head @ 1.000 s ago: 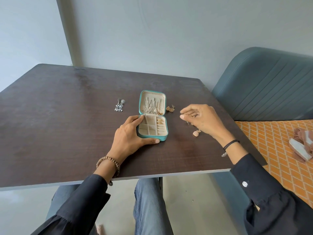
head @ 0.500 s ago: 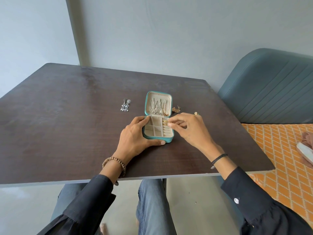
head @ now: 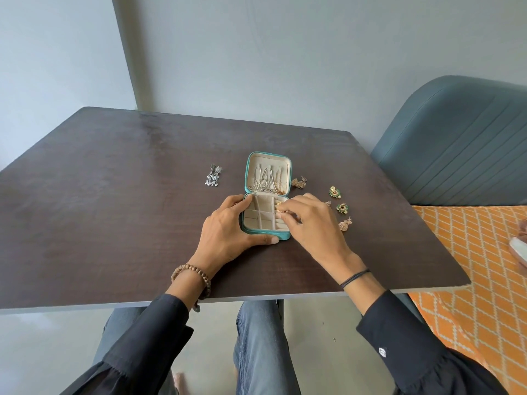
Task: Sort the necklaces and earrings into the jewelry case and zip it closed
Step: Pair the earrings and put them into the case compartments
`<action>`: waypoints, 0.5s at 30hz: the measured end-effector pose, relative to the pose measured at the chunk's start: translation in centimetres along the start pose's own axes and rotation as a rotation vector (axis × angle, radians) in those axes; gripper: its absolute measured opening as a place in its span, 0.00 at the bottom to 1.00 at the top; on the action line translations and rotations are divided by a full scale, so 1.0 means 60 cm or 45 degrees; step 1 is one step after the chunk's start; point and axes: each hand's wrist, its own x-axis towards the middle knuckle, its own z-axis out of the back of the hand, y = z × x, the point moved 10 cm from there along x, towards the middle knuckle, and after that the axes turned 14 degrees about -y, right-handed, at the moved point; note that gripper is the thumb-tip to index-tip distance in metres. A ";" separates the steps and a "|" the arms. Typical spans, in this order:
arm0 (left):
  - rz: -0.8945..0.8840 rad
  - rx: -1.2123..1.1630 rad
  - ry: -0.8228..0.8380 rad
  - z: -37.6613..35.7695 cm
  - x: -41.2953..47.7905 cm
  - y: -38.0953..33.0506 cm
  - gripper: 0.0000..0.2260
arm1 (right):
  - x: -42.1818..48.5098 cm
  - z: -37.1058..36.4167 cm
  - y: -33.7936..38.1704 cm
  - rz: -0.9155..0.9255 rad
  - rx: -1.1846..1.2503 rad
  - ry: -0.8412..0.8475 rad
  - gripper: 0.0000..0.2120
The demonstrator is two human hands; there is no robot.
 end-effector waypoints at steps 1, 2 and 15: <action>0.001 -0.001 0.000 0.000 0.000 0.000 0.47 | 0.000 -0.001 -0.001 -0.012 -0.003 0.000 0.02; 0.001 -0.002 -0.001 0.000 0.000 0.000 0.47 | 0.000 -0.003 -0.003 -0.025 -0.004 -0.001 0.01; 0.005 -0.001 -0.016 -0.001 0.000 0.002 0.47 | -0.005 -0.018 0.029 0.068 -0.264 0.063 0.07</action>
